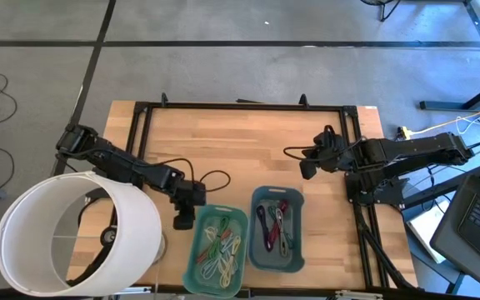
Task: Pick & Place USB Port
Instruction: Adjust the bins
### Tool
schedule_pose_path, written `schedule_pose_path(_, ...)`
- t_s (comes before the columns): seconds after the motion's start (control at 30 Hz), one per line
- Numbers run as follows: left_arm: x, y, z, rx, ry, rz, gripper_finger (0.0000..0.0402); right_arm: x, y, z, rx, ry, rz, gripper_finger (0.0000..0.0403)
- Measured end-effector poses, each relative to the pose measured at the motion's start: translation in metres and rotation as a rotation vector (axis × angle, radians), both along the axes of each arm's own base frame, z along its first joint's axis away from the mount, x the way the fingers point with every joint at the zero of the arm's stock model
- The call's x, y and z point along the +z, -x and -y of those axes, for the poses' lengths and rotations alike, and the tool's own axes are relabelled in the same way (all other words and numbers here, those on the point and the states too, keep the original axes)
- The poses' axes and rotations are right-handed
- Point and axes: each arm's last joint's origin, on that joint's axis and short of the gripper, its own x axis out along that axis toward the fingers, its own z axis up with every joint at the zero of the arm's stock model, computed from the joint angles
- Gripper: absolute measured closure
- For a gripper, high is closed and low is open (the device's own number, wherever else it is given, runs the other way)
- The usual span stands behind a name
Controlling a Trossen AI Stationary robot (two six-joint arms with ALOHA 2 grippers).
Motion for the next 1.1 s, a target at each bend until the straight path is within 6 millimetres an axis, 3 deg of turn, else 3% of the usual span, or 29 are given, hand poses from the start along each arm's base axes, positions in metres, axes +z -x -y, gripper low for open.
schedule_pose_path(0.17,0.001,-0.005,-0.019,0.071,-0.068,0.029,0.0401,0.000,0.000,0.000,0.009,-0.007,-0.008,0.0403)
schedule_pose_path(0.33,0.003,-0.007,-0.050,0.154,-0.206,0.003,0.0401,-0.008,-0.008,0.001,0.062,-0.116,-0.061,0.0403)
schedule_pose_path(0.47,0.010,-0.009,-0.078,0.208,-0.302,-0.013,0.0400,-0.021,-0.023,-0.002,0.095,-0.151,-0.127,0.0403)
schedule_pose_path(0.6,0.023,-0.013,-0.103,0.250,-0.395,-0.004,0.0400,-0.036,-0.050,-0.006,0.166,-0.207,-0.120,0.0403)
schedule_pose_path(0.8,0.059,-0.017,-0.137,0.355,-0.516,0.161,0.0400,-0.062,-0.083,-0.007,0.214,-0.281,-0.121,0.0403)
schedule_pose_path(1.1,0.130,-0.002,-0.170,0.511,-0.658,0.554,0.0400,-0.073,-0.101,-0.022,0.237,-0.416,-0.045,0.0403)
